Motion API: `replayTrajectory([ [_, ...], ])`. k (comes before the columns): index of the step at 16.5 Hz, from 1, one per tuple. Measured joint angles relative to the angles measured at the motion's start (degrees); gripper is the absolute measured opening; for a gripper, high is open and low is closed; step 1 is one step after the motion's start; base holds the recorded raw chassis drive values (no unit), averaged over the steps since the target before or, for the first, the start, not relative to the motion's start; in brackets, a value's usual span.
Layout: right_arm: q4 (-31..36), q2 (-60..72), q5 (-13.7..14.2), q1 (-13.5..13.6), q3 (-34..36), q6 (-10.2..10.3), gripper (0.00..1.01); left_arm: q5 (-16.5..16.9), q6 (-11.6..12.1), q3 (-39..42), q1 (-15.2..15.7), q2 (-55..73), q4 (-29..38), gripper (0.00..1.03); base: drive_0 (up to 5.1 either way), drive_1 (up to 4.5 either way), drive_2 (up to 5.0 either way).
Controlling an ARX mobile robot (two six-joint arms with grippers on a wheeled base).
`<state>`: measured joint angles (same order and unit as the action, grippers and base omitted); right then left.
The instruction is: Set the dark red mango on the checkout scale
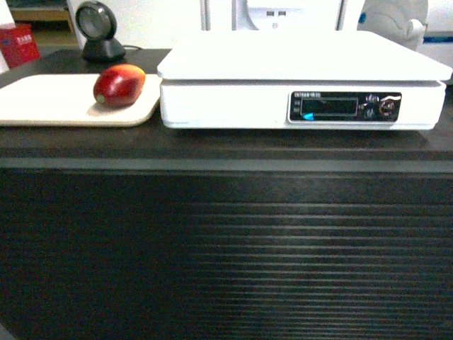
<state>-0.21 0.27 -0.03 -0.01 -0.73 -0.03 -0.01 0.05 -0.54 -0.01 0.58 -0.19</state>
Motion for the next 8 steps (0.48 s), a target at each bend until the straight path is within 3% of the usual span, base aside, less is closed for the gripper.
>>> replayTrajectory([
  [8, 0.09, 0.0, 0.04, 0.0, 0.0, 0.0, 0.98, 0.02, -0.02, -0.02, 0.0, 0.0, -0.07, 0.98, 0.0, 0.0, 0.0],
])
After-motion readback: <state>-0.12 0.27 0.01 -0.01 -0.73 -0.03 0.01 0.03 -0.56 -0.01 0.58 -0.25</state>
